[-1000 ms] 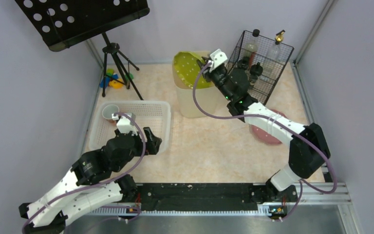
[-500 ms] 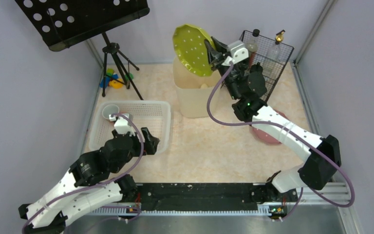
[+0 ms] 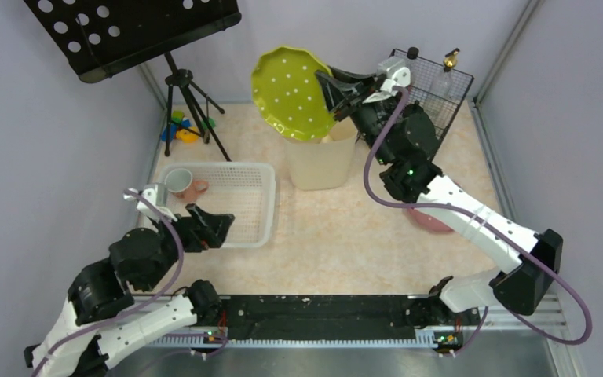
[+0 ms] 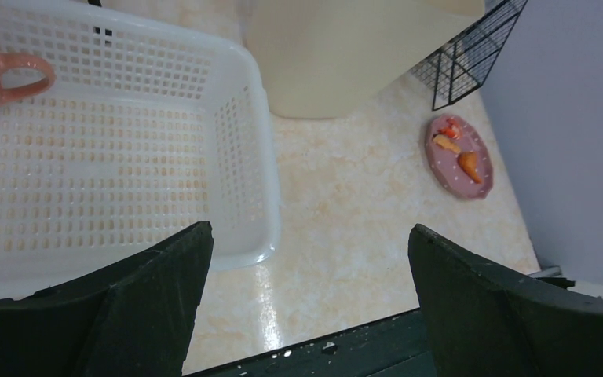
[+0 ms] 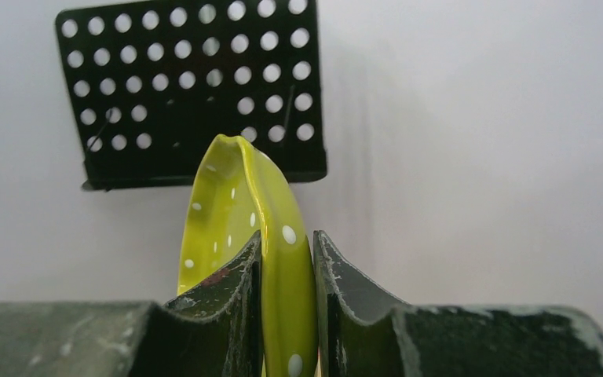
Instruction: Clear the kitchen counter
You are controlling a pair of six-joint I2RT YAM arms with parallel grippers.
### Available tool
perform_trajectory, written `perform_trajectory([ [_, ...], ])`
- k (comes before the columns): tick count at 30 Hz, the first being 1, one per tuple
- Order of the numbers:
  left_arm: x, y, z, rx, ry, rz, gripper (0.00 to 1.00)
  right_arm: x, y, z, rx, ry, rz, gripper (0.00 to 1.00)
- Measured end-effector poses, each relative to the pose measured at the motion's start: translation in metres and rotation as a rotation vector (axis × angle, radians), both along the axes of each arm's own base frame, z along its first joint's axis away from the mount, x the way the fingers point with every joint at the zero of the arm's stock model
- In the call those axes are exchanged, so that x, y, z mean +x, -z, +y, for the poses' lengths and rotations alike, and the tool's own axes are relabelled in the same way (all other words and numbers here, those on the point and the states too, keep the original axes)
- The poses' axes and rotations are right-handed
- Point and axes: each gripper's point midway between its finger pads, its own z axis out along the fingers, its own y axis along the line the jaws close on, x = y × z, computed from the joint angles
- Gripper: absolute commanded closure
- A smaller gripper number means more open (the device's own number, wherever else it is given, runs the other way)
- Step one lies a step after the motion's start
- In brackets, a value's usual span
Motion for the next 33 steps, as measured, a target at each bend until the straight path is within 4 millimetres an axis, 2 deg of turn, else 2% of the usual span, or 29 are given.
perform_trajectory([
  [6, -0.013, -0.030, 0.018, -0.090, 0.013, -0.090, 0.01, -0.013, 0.031, 0.046, -0.047, -0.123, 0.081, 1.00],
  [10, -0.020, -0.039, 0.026, -0.123, 0.025, -0.130, 0.01, -0.010, 0.064, 0.078, -0.079, -0.183, 0.165, 1.00],
  [14, -0.022, -0.040, 0.027, -0.130, 0.034, -0.140, 0.01, -0.002, 0.109, 0.106, -0.113, -0.226, 0.272, 1.00],
  [17, -0.023, -0.040, 0.027, -0.128, 0.039, -0.141, 0.01, 0.005, 0.154, 0.123, -0.141, -0.248, 0.367, 1.00],
  [18, -0.023, -0.040, 0.027, -0.127, 0.040, -0.141, 0.01, 0.005, 0.162, 0.127, -0.147, -0.253, 0.383, 1.00],
  [22, -0.023, -0.040, 0.026, -0.124, 0.043, -0.142, 0.01, 0.010, 0.214, 0.148, -0.183, -0.274, 0.485, 1.00],
  [28, -0.023, -0.040, 0.026, -0.122, 0.044, -0.143, 0.01, 0.001, 0.282, 0.181, -0.236, -0.315, 0.602, 1.00],
  [33, -0.023, -0.039, 0.027, -0.120, 0.044, -0.141, 0.01, -0.011, 0.322, 0.201, -0.270, -0.343, 0.661, 1.00],
])
